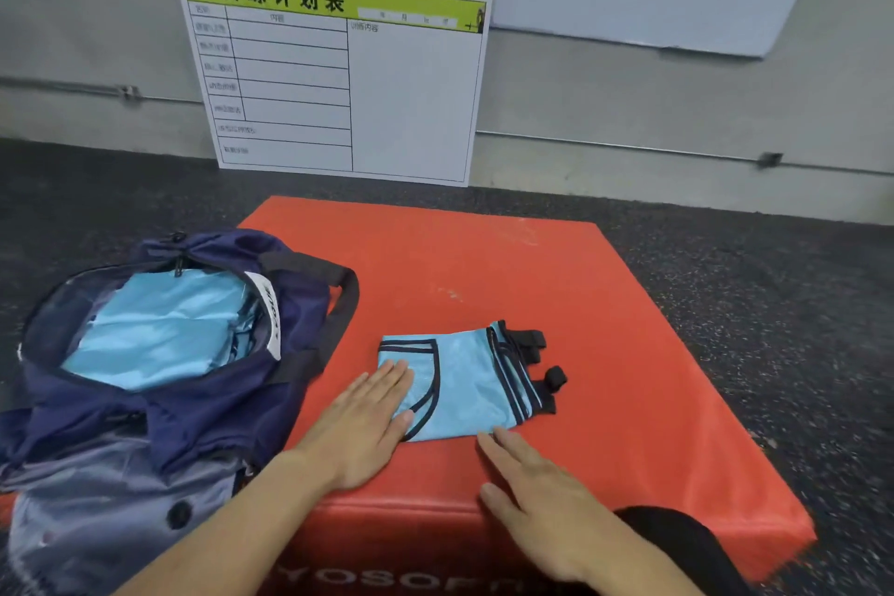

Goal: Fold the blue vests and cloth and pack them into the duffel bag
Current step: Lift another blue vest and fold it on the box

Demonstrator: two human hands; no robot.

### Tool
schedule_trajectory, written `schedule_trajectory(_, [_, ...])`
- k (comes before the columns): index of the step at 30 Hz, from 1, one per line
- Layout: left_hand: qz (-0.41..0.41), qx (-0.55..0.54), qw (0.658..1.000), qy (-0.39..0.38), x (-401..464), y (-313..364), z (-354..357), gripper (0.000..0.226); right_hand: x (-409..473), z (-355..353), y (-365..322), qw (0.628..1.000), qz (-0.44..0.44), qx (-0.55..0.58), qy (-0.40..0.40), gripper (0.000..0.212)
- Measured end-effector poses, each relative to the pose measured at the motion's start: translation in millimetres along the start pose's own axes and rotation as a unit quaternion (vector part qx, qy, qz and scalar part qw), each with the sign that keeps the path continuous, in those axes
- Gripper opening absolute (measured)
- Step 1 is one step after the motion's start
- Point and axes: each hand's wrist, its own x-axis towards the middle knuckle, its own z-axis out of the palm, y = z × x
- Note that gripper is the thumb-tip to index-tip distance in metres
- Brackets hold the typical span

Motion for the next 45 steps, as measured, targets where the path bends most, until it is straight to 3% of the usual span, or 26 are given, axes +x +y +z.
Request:
schedule_trajectory(2, [-0.001,0.006,1.0,-0.007,-4,1,-3,0.107,0,-1,6,1.0,0.022,-0.006,-0.004,0.119])
schedule_trajectory(5, [0.006,0.002,1.0,-0.015,-16,3,-11,0.116,16,-2,17,0.999,0.037,-0.025,-0.008,0.126])
schedule_trajectory(6, [0.009,-0.002,1.0,-0.014,-21,4,-15,0.116,22,-3,20,0.999,0.04,-0.03,-0.015,0.119])
schedule_trajectory(9, [0.017,-0.014,1.0,-0.009,-35,8,-31,0.112,44,-9,36,0.997,0.047,-0.054,-0.018,0.071])
schedule_trajectory(13, [0.03,-0.025,0.999,-0.01,-51,16,-47,0.114,73,-30,64,0.992,0.115,-0.052,0.003,0.063])
schedule_trajectory(16, [0.04,-0.032,0.999,0.0,-54,22,-54,0.109,74,-37,71,0.983,0.162,-0.058,0.062,0.061])
schedule_trajectory(19, [0.035,-0.042,0.999,0.002,-54,22,-48,0.108,58,-26,56,0.987,0.061,-0.1,0.11,0.066])
schedule_trajectory(21, [0.031,-0.042,0.999,-0.007,-52,21,-44,0.106,42,-15,41,0.99,-0.036,-0.105,0.09,0.094])
schedule_trajectory(23, [0.037,-0.036,0.999,-0.015,-47,23,-41,0.102,33,-5,34,0.99,-0.086,-0.101,0.051,0.1])
schedule_trajectory(28, [0.058,-0.02,0.998,-0.014,-38,27,-33,0.107,37,1,23,0.982,-0.099,-0.149,0.056,0.073])
schedule_trajectory(32, [0.065,-0.012,0.998,-0.021,-39,24,-25,0.105,44,9,13,0.98,-0.093,-0.169,0.045,0.083])
schedule_trajectory(35, [0.058,-0.012,0.998,-0.018,-39,18,-23,0.098,51,13,9,0.986,-0.083,-0.143,0.031,0.08])
schedule_trajectory(38, [0.052,-0.002,0.999,-0.008,-40,10,-22,0.083,58,8,10,0.991,-0.095,-0.091,0.033,0.052])
schedule_trajectory(45, [0.037,-0.015,0.997,0.058,-39,-17,-20,0.065,50,-21,33,0.983,-0.113,0.141,0.018,0.034])
